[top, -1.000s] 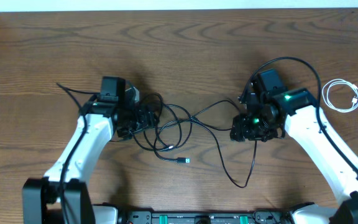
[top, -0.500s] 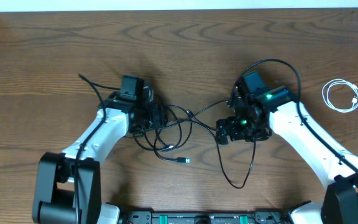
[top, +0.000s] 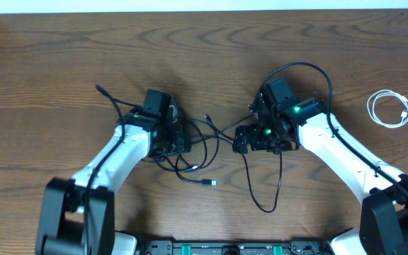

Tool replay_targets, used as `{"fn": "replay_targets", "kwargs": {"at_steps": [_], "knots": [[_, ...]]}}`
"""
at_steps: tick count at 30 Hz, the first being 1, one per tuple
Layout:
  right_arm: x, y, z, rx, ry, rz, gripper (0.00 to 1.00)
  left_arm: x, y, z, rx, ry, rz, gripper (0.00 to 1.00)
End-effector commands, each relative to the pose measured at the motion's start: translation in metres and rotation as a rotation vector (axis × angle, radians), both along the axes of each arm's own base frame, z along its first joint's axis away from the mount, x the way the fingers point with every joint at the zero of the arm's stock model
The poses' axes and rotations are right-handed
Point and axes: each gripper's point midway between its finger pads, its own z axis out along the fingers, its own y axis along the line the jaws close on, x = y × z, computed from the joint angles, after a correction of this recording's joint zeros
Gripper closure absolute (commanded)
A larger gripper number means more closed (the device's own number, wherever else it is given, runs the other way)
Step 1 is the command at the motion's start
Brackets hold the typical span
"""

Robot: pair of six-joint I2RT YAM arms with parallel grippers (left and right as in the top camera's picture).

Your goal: Untangle cables

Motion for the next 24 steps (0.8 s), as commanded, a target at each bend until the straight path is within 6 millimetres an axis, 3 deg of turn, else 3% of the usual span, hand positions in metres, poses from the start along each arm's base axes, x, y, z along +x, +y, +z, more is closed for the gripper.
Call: {"fn": "replay_targets", "kwargs": {"at_steps": [1,8,11,13,19,22,24], "knots": [[-0.007,0.016,0.004,0.088,0.056,-0.007,0.01,0.011,-0.001,0.038,-0.019,-0.103,0.024,0.38],[-0.010,0.020,0.001,0.054,0.048,-0.011,0.01,-0.003,0.003,0.062,-0.036,-0.120,0.061,0.37],[0.006,-0.011,-0.012,-0.141,-0.038,-0.077,0.01,-0.010,0.005,0.058,-0.026,-0.086,0.061,0.37],[0.020,-0.042,-0.017,-0.303,-0.095,-0.200,0.01,-0.015,0.006,0.054,-0.020,-0.068,0.061,0.37],[0.039,-0.092,-0.013,-0.554,-0.217,-0.351,0.01,-0.024,0.008,0.048,-0.010,-0.033,0.061,0.37],[0.045,-0.101,-0.009,-0.600,-0.259,-0.369,0.01,-0.024,0.008,0.048,-0.010,-0.032,0.061,0.37],[0.046,-0.090,-0.011,-0.542,-0.247,-0.364,0.01,-0.024,0.008,0.048,-0.010,-0.033,0.061,0.37]]}}
